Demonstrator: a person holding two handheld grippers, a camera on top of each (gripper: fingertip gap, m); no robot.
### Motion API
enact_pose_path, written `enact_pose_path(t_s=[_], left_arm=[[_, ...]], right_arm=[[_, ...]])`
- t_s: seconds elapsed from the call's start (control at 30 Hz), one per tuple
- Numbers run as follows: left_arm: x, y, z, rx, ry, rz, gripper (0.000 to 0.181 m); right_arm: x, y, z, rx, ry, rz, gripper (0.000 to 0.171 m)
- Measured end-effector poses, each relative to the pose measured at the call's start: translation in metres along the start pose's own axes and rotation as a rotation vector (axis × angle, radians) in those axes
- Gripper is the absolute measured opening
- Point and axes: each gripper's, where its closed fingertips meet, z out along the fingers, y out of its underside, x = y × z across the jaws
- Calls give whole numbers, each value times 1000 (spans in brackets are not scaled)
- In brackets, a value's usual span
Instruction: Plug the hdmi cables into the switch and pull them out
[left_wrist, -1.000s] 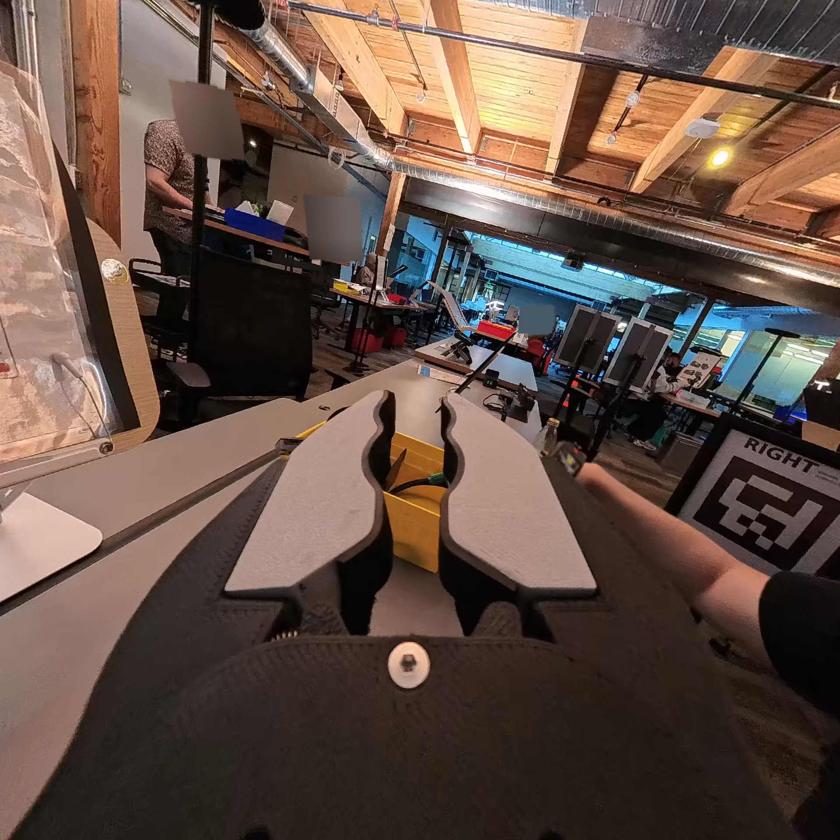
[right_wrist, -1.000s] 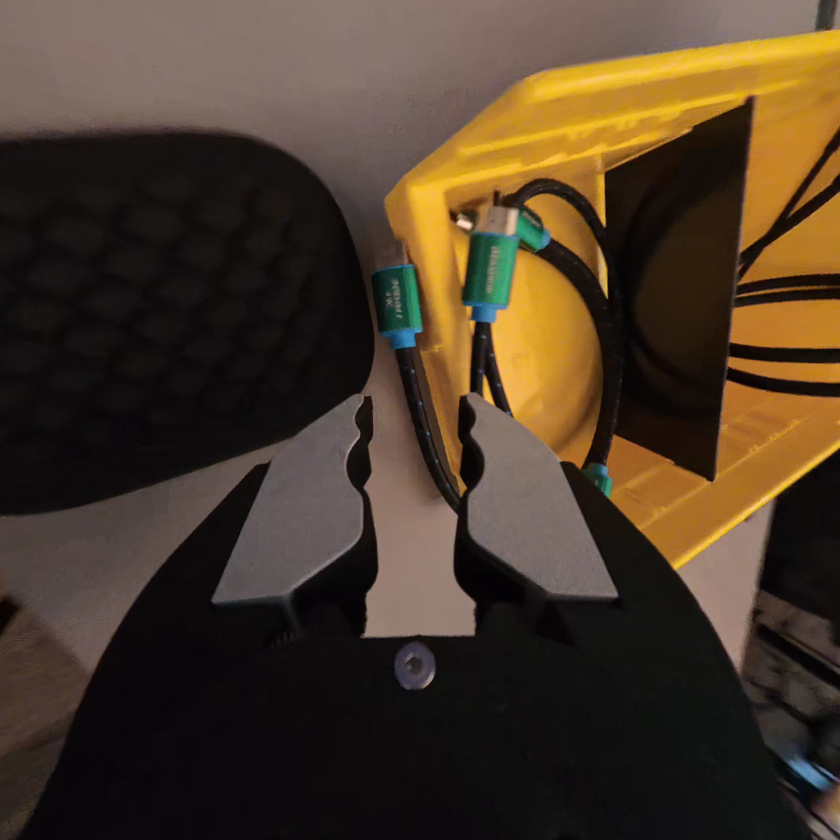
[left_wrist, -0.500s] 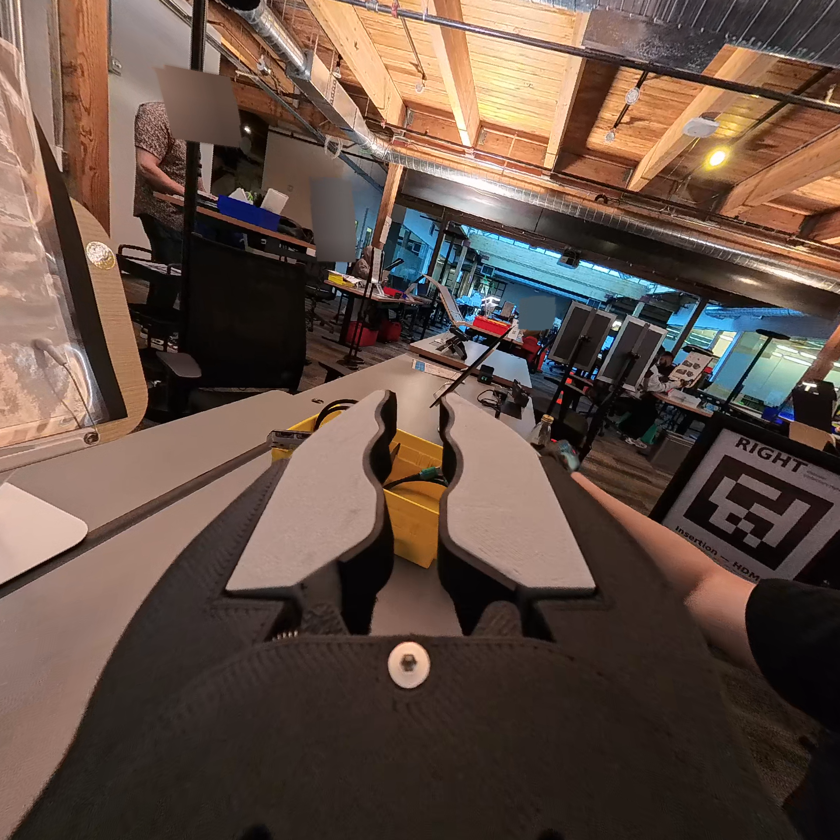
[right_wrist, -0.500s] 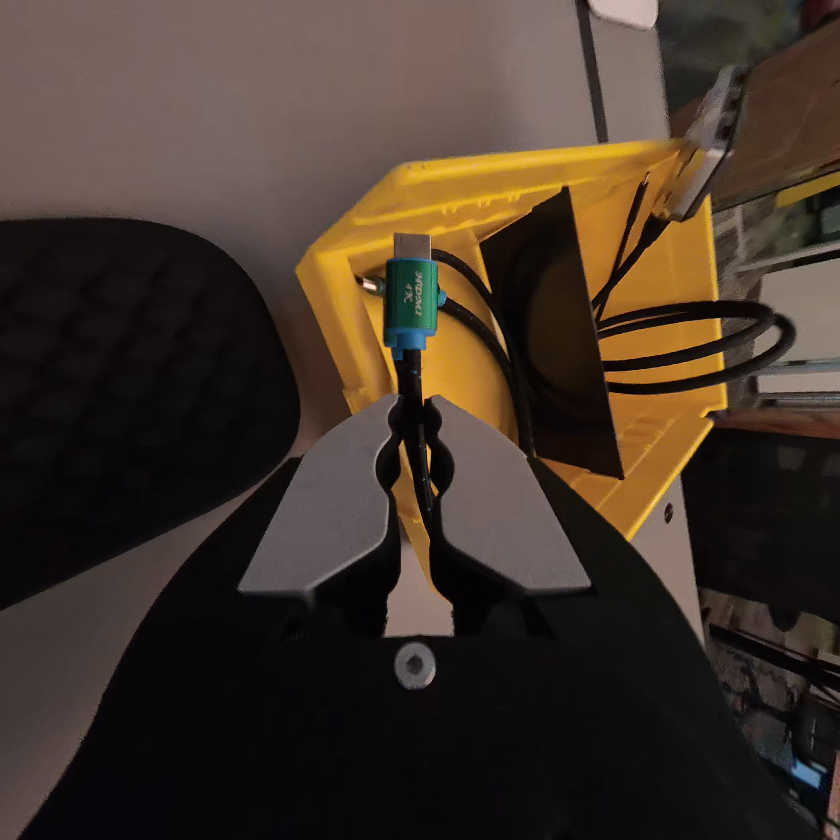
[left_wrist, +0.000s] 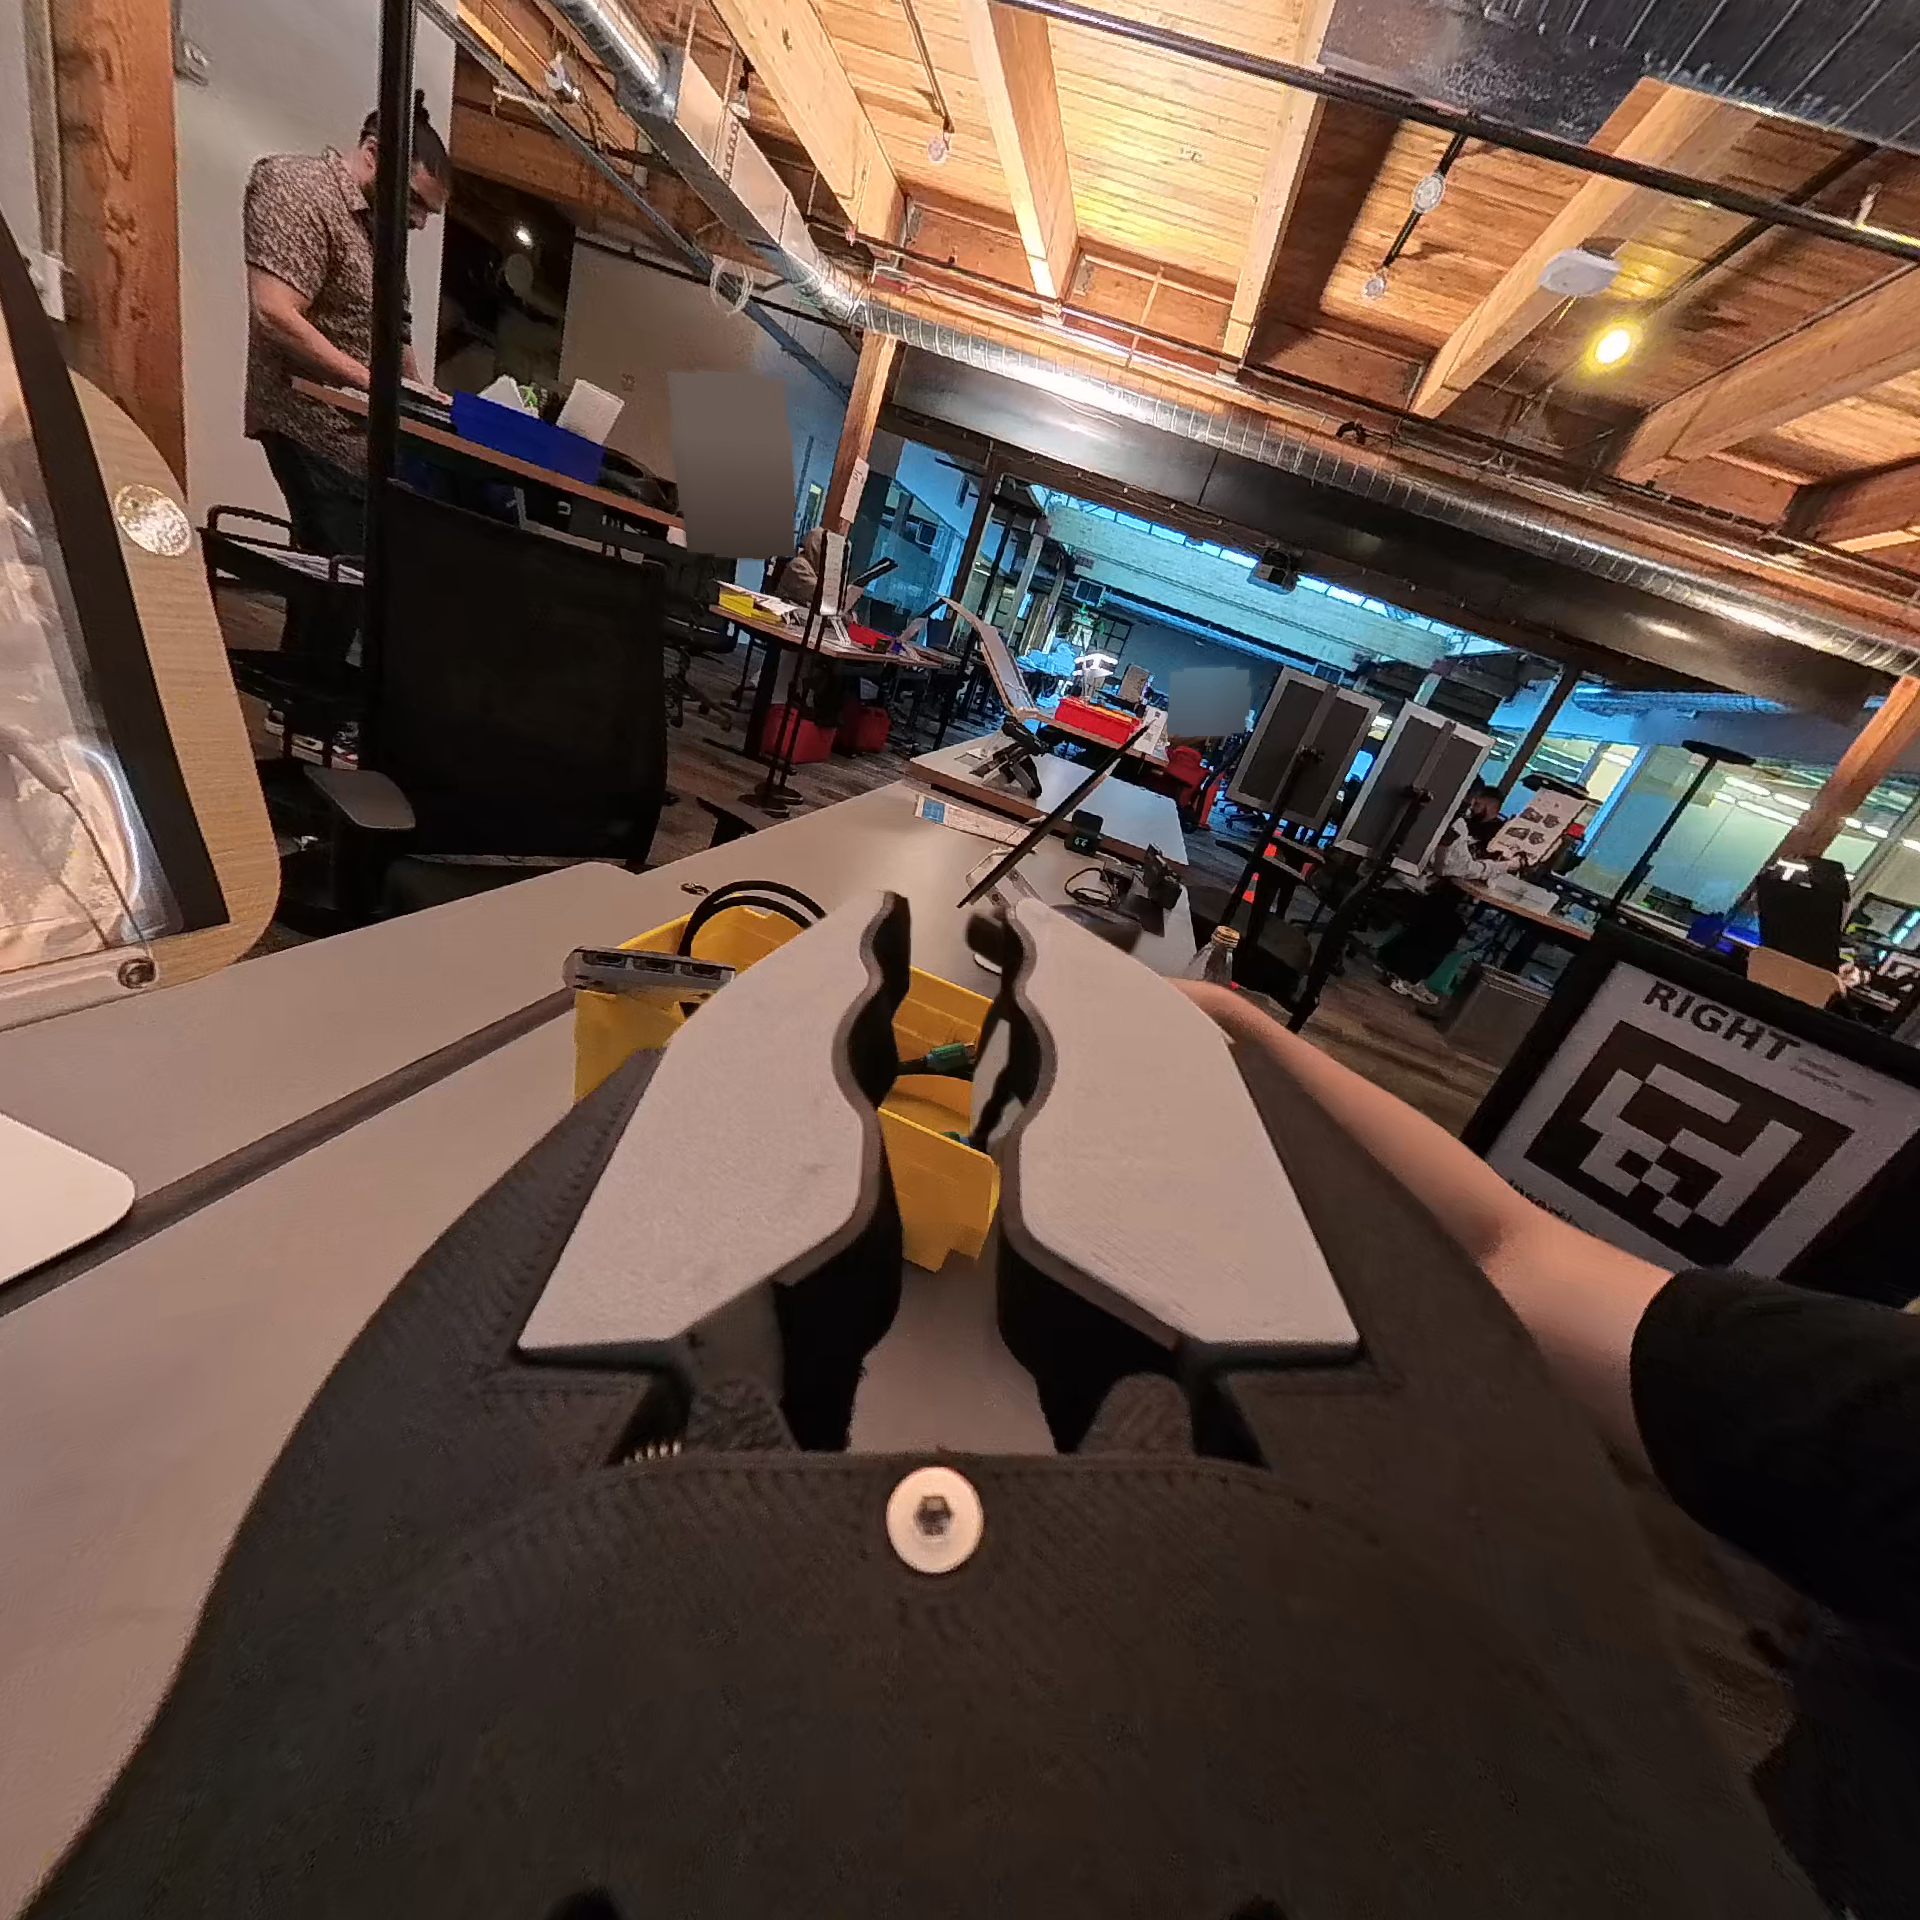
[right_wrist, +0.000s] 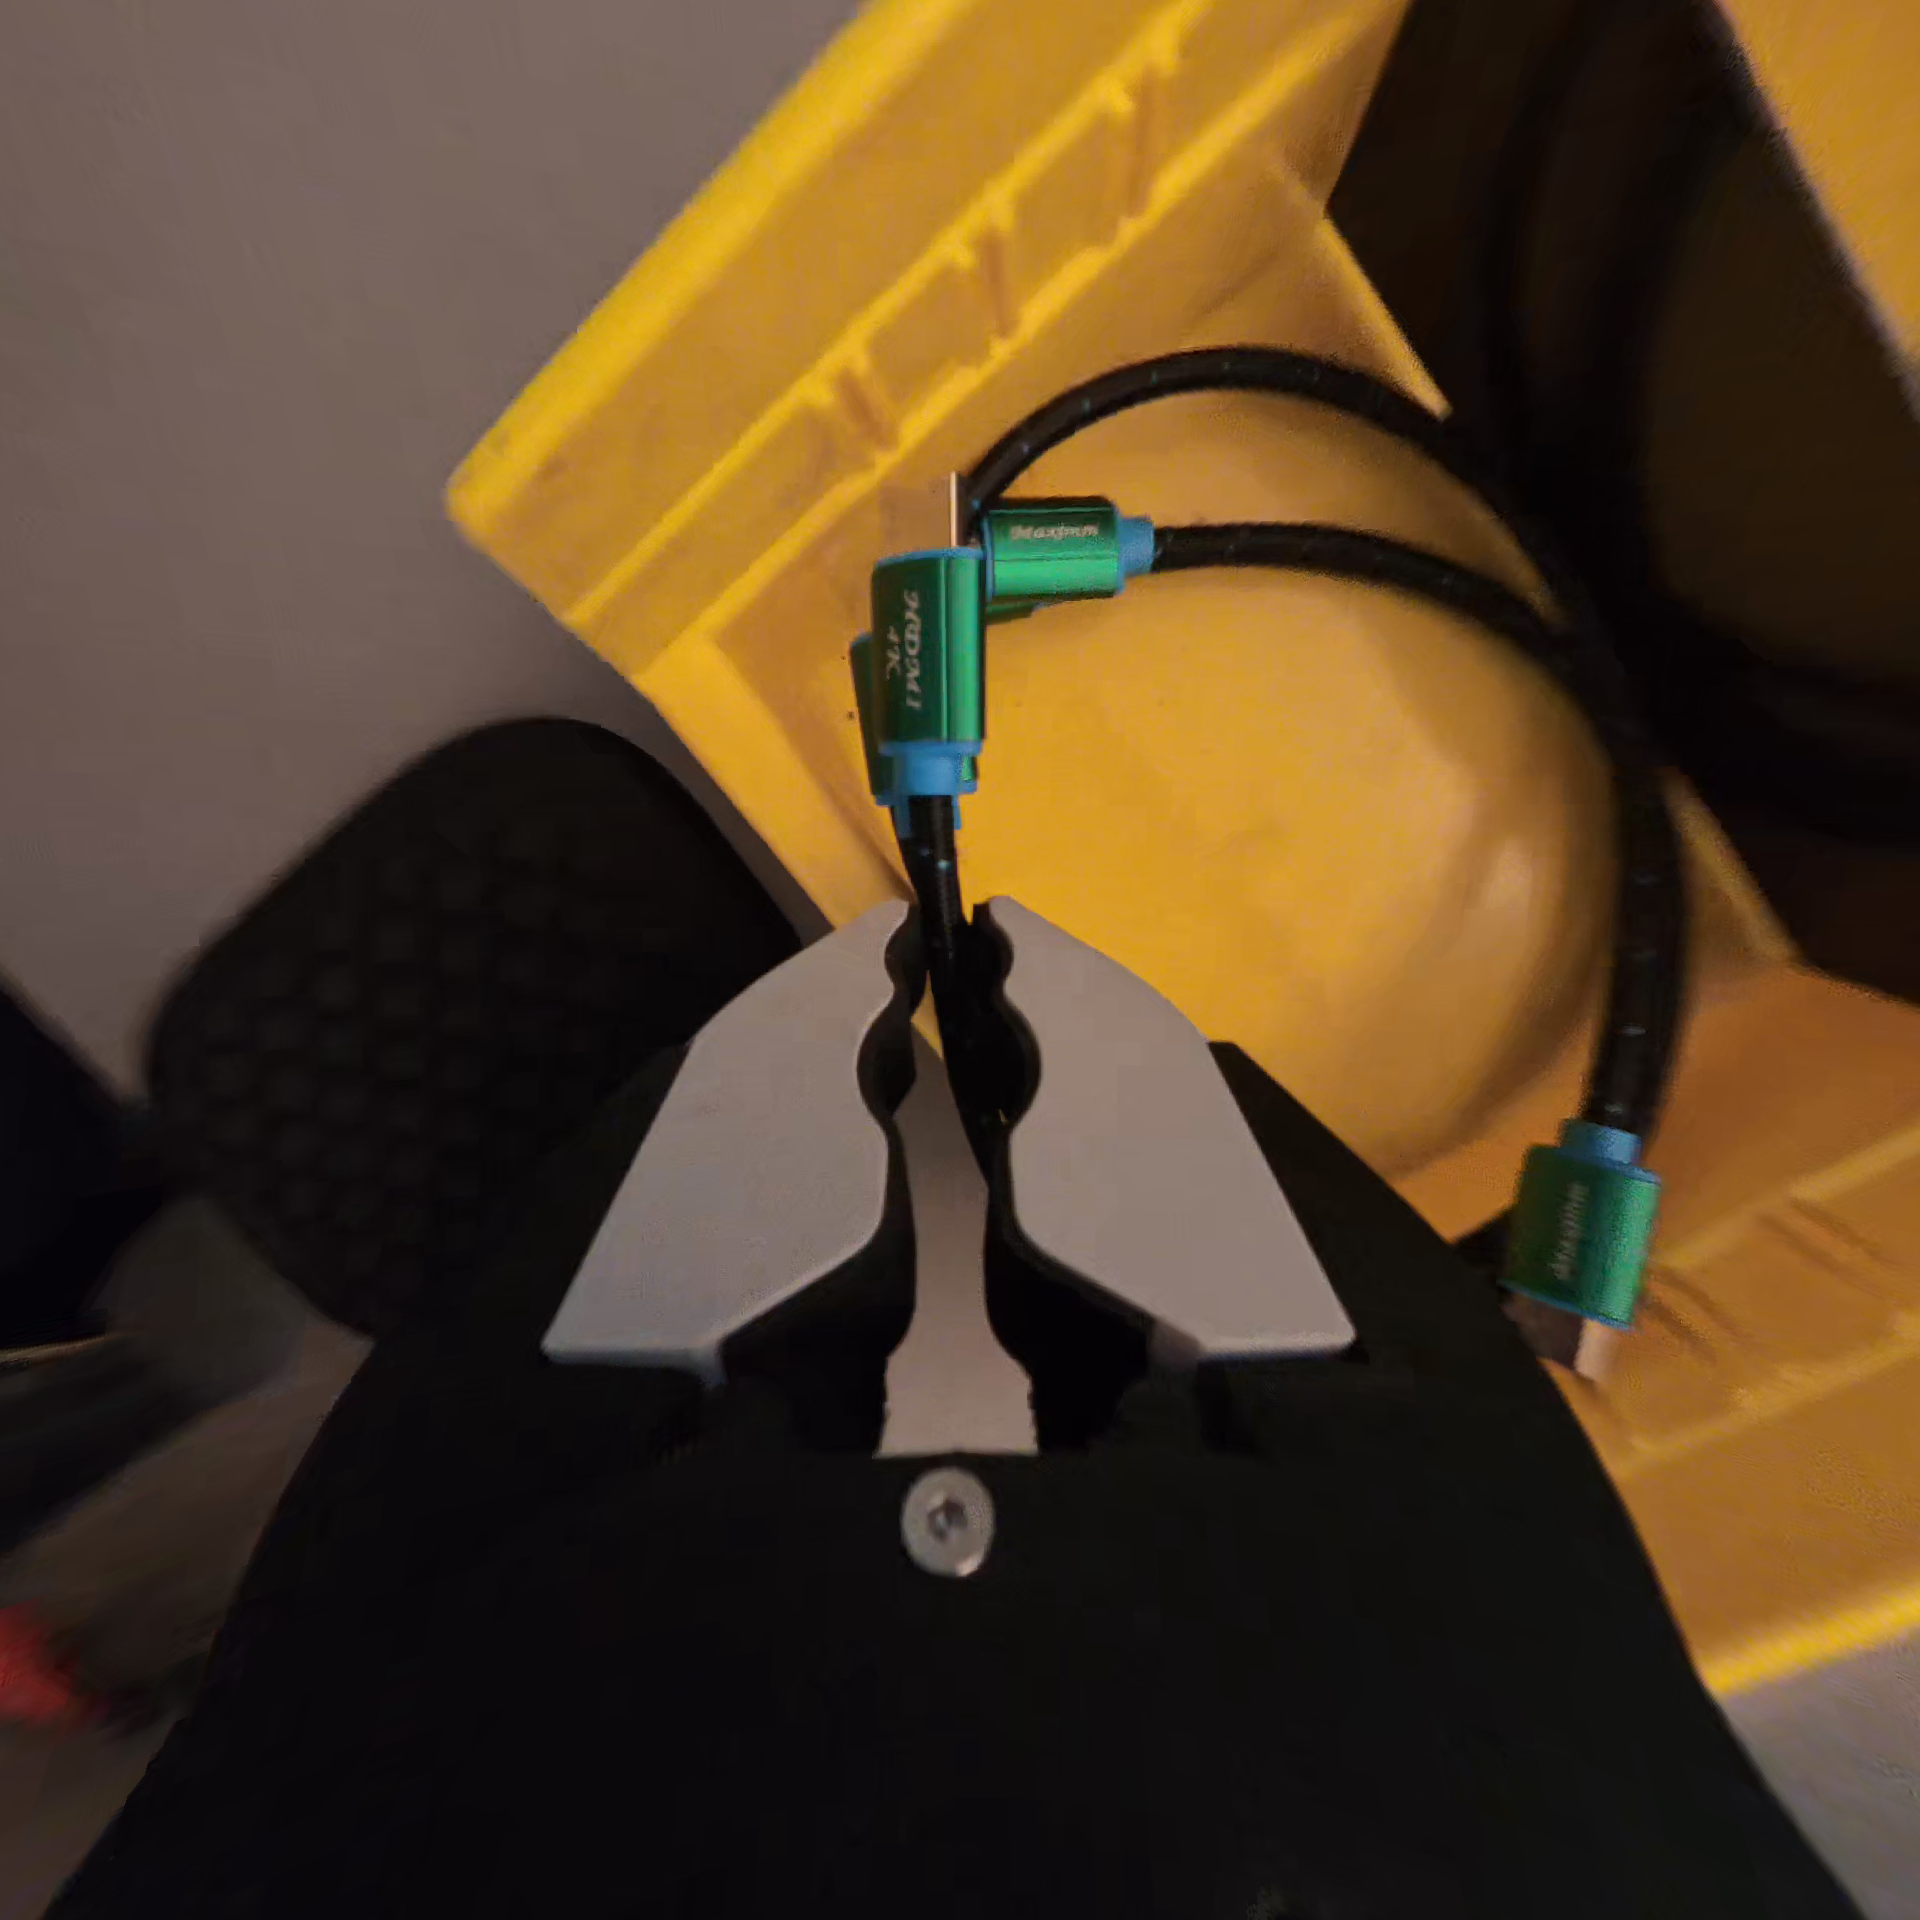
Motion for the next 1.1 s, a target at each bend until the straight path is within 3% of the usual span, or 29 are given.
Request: enact_pose_path(t_s=[0.1, 0.37, 0.57, 0.7, 0.93, 1.1], left_arm=[[2, 1, 1, 0, 3, 5, 14], [3, 3, 3, -4, 6, 16, 14], [8, 5, 6, -17, 11, 37, 13], [11, 9, 9, -30, 19, 41, 14], [14, 17, 16, -57, 25, 41, 14], [15, 24, 21, -78, 30, 40, 14]], right_arm=[[-1, -1, 3, -78, -189, 138, 9], [0, 0, 7, -283, -347, 5, 8], [2, -5, 12, -217, -464, -31, 8], [7, -9, 15, -140, -452, -78, 10], [12, -8, 24, -166, -386, -133, 10], [21, -11, 31, -149, -260, -274, 10]])
